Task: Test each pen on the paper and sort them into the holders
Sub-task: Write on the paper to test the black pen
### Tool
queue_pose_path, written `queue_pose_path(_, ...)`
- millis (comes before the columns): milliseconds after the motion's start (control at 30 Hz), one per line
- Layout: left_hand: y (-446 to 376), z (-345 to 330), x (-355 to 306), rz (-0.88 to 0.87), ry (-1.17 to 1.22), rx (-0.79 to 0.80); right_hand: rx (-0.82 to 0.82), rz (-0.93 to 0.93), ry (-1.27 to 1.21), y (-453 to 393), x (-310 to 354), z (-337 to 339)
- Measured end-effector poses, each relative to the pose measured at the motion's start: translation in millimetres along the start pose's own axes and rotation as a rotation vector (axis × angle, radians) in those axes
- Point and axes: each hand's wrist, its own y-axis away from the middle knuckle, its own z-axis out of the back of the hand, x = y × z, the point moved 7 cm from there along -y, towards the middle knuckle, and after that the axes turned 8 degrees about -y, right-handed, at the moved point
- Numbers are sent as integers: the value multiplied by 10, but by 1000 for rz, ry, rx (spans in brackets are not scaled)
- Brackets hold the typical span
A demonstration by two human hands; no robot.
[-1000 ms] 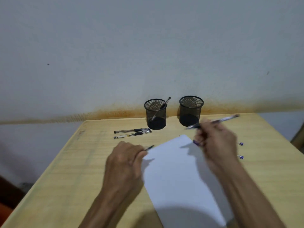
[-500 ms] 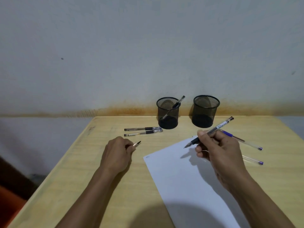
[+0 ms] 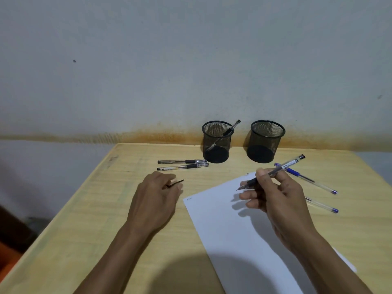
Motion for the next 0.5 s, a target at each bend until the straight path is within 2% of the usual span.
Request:
queue_pose_path(100,187,-92,-138,-136,43,104,30,-10,-5,11,-28,-131)
queue_pose_path(167,233,-162,-135,-176,6,156,69,8,87,8,-52,-251)
queue_pose_path(500,197,-259,-69,-182,-21,164,295,48,435,-188,-272,-777)
